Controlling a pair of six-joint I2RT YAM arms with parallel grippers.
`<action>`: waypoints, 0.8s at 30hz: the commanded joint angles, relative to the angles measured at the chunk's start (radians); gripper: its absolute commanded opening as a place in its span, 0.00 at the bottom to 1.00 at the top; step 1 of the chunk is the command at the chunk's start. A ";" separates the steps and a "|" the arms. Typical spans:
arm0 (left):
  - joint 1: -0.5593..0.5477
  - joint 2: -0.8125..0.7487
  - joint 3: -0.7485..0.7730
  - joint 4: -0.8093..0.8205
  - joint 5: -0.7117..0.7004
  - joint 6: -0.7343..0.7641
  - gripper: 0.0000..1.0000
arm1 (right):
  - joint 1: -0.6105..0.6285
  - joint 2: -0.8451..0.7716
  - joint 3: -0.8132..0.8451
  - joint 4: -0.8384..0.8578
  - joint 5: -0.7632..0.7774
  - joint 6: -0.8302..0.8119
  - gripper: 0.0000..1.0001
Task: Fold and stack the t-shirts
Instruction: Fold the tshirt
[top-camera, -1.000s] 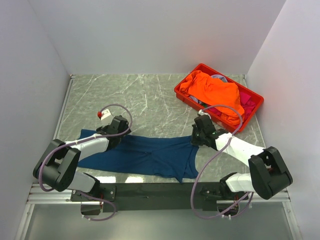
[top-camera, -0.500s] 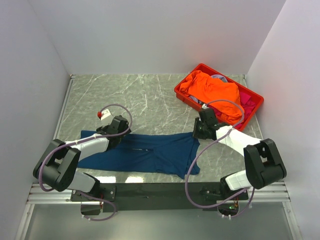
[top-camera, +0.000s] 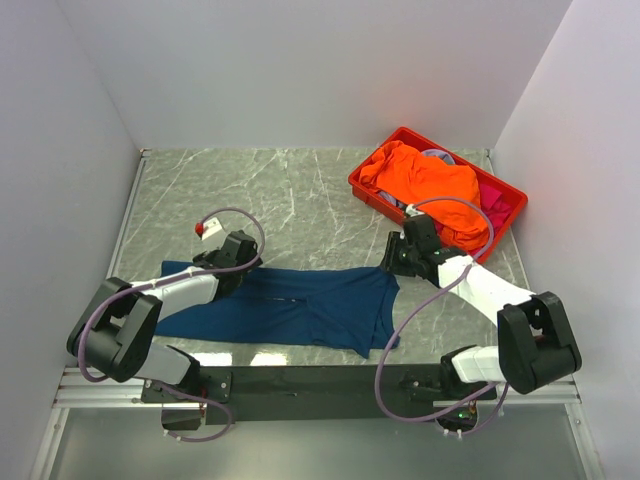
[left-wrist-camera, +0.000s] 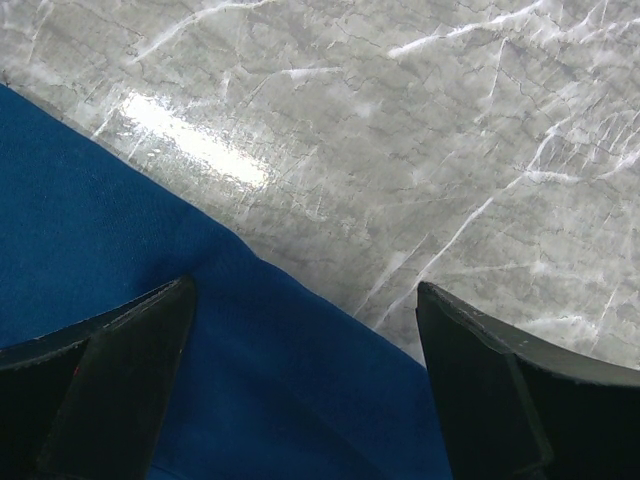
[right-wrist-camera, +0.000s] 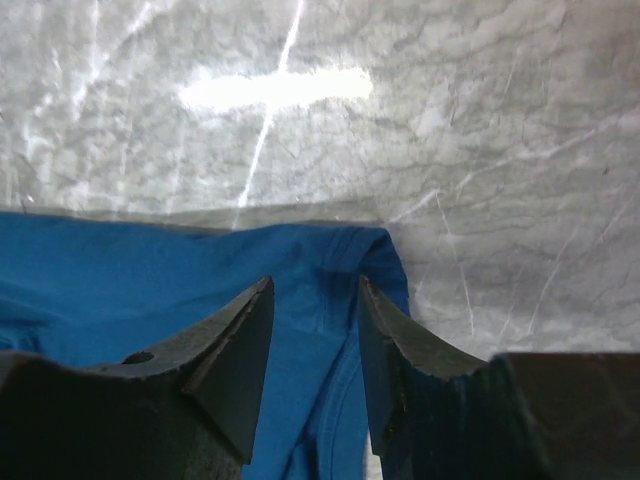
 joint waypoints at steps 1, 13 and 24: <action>-0.003 0.013 0.015 -0.030 -0.002 -0.022 0.99 | -0.006 -0.003 -0.025 0.007 -0.022 -0.019 0.46; -0.003 0.016 0.018 -0.033 -0.003 -0.022 0.99 | -0.006 0.068 -0.024 0.021 -0.072 -0.015 0.43; -0.003 0.015 0.018 -0.033 -0.002 -0.021 0.99 | -0.006 0.091 0.005 0.003 -0.074 -0.032 0.15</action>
